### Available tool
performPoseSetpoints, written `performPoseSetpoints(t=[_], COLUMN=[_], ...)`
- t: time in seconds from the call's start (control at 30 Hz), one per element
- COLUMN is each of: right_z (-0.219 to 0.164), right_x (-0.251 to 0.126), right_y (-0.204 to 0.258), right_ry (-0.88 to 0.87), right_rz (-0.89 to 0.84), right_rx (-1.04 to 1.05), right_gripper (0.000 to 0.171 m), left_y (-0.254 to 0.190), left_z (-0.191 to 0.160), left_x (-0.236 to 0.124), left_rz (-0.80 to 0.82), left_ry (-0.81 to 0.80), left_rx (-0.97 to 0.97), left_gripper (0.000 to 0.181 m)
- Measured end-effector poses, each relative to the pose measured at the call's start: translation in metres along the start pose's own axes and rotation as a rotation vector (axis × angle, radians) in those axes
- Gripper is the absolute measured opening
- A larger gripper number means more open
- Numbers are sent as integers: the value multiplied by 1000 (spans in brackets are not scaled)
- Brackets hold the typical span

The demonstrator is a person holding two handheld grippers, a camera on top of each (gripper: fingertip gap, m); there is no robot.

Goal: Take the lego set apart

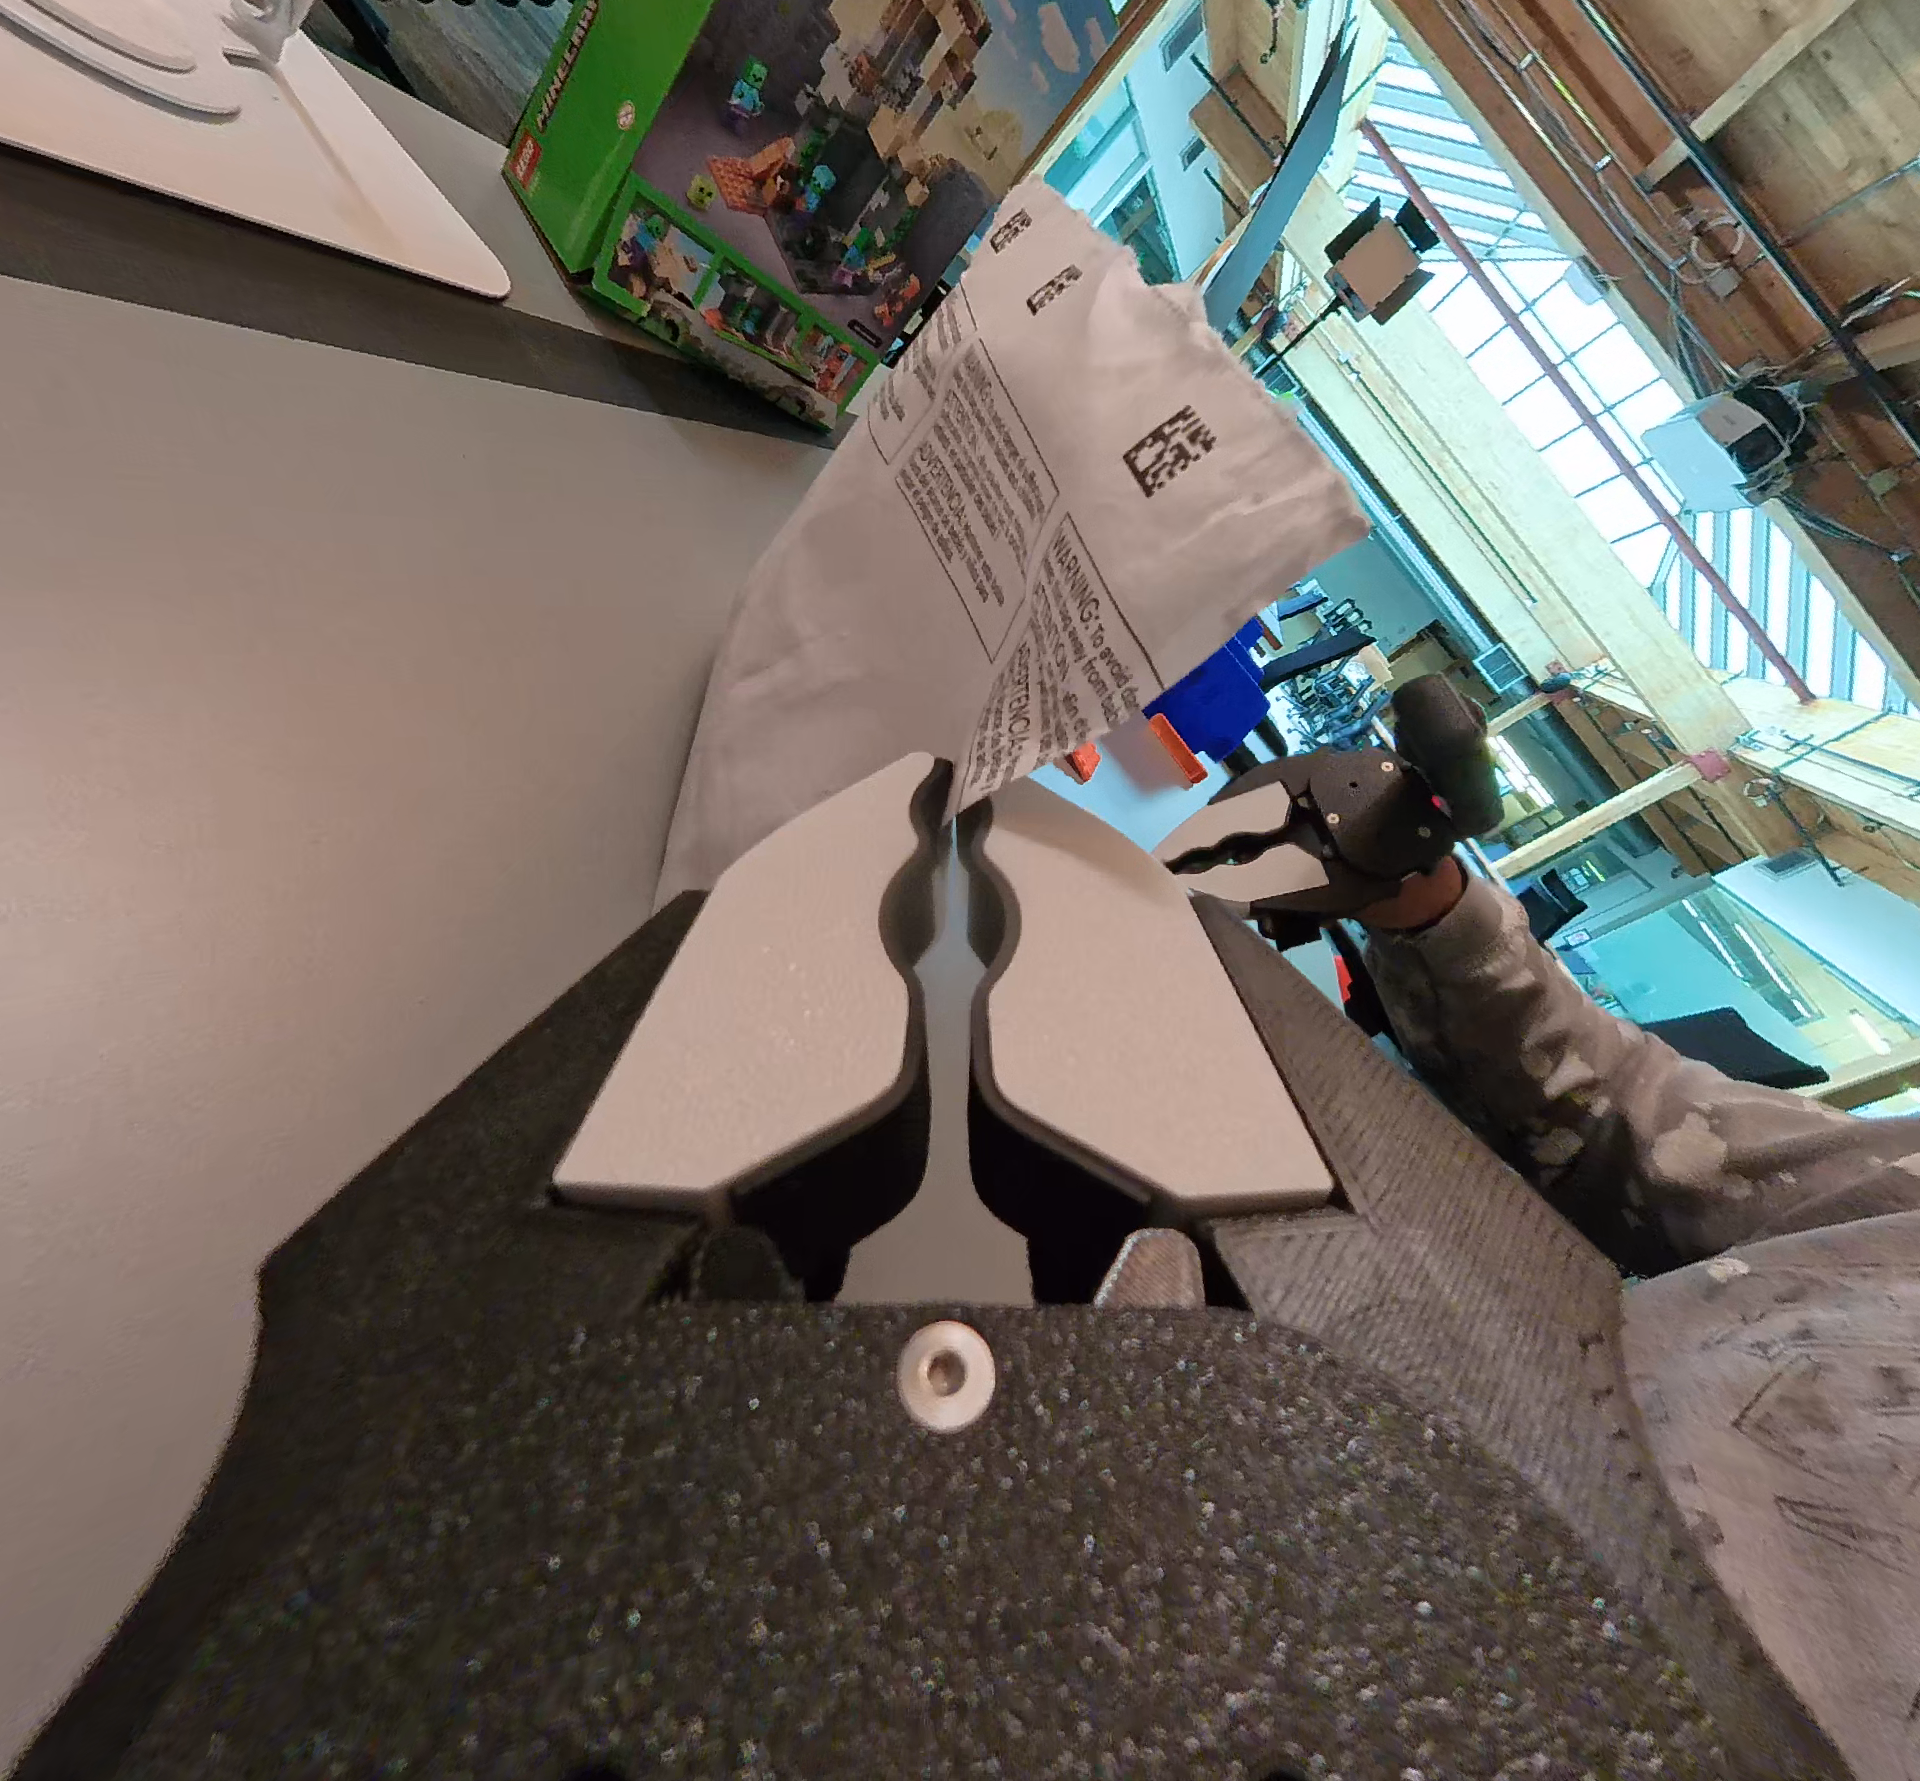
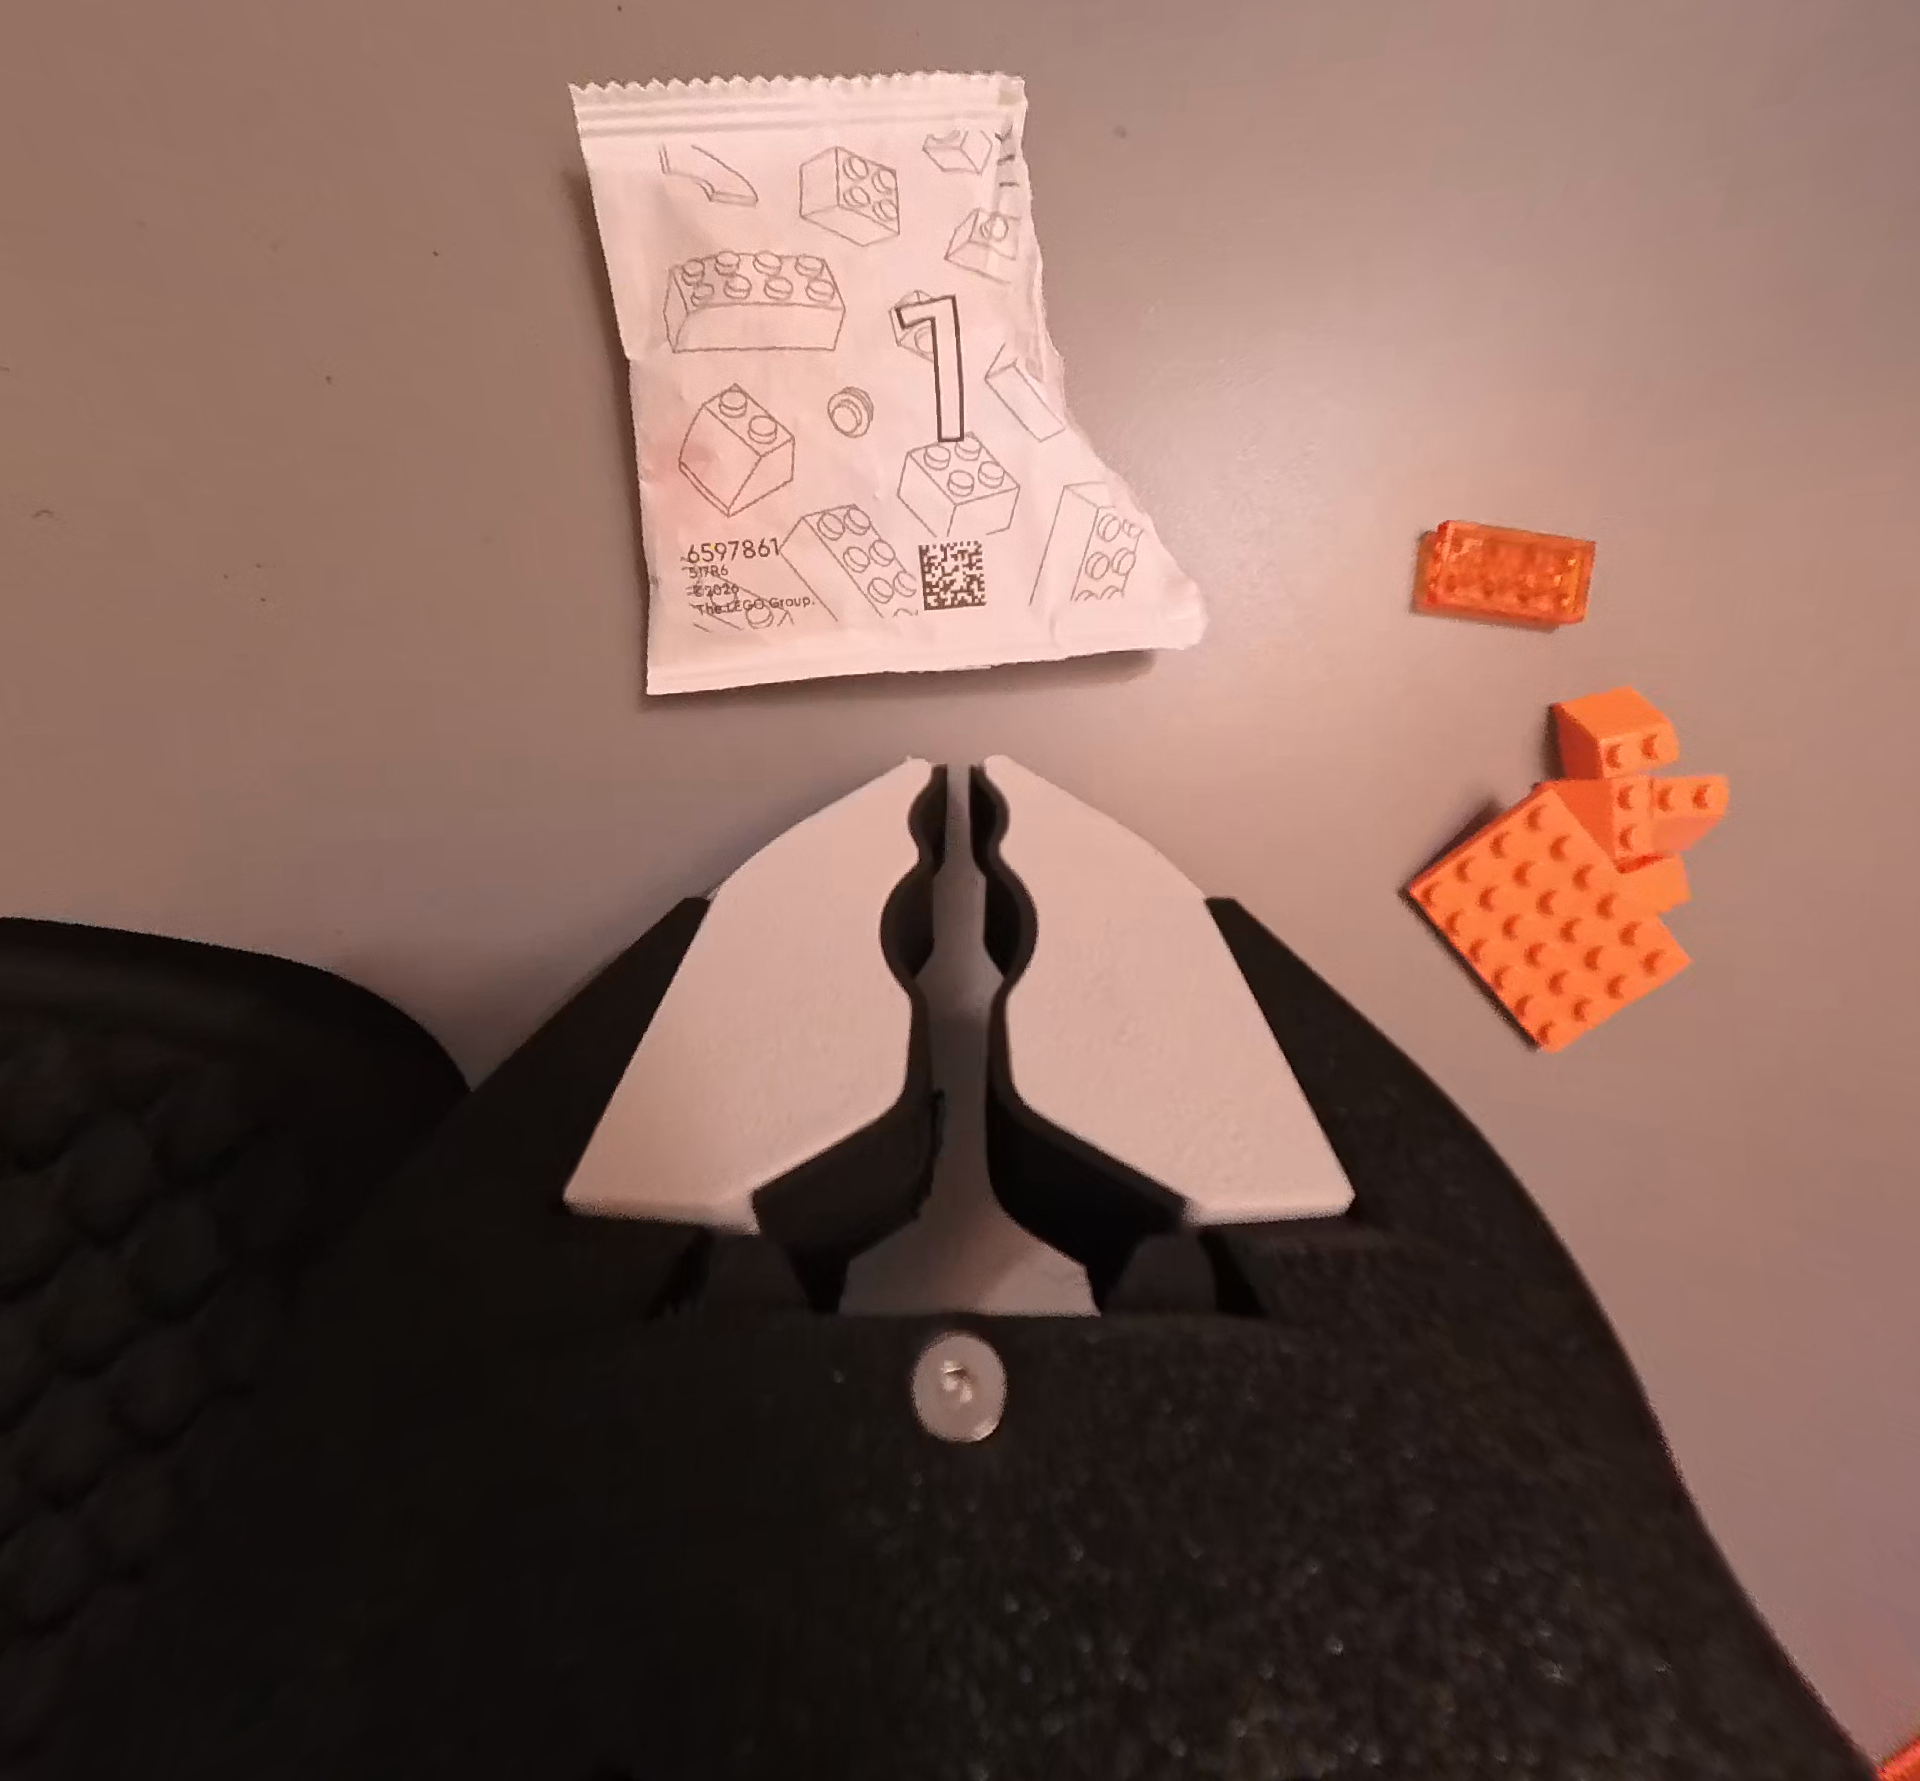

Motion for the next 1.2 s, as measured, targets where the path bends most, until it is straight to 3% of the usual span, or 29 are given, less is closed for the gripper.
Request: performPoseSetpoints(t=[0.23,0.47,0.6,0.7,0.77,1.03,1.2], right_z=[17,26,29,31,33,58,91], right_x=[-2,24,34,34,31,-7,-41], right_y=[-30,-44,-37,-30,-24,-18,-26], right_ry=[-99,-13,-17,-33,-73,-317,-339], right_rz=[312,488,569,602,631,470,364], right_rx=[-153,-140,-86,-75,-66,-167,-319], right_gripper=[27,41,31,0,0,0,0], left_y=[0,-1,0,0,-1,-2,-1], left_z=[-1,-2,-1,-1,-1,-2,1], left_x=[1,1,1,1,1,1,1], left_rz=[-6,-3,-11,-15,-11,4,20], left_ry=[3,3,7,8,12,24,34], left_rx=[-3,16,32,36,43,70,91], left_gripper=[0,0,0,0,0,0,0])
Point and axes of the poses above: each gripper's, where its closed fingertips meet, x out along the fingers, z out of its top, y = z × x across the jaws, the point moved 5 cm from there along -x, back along the fingers, and after that the axes turned 6 degrees about -z, right-handed, at the moved point
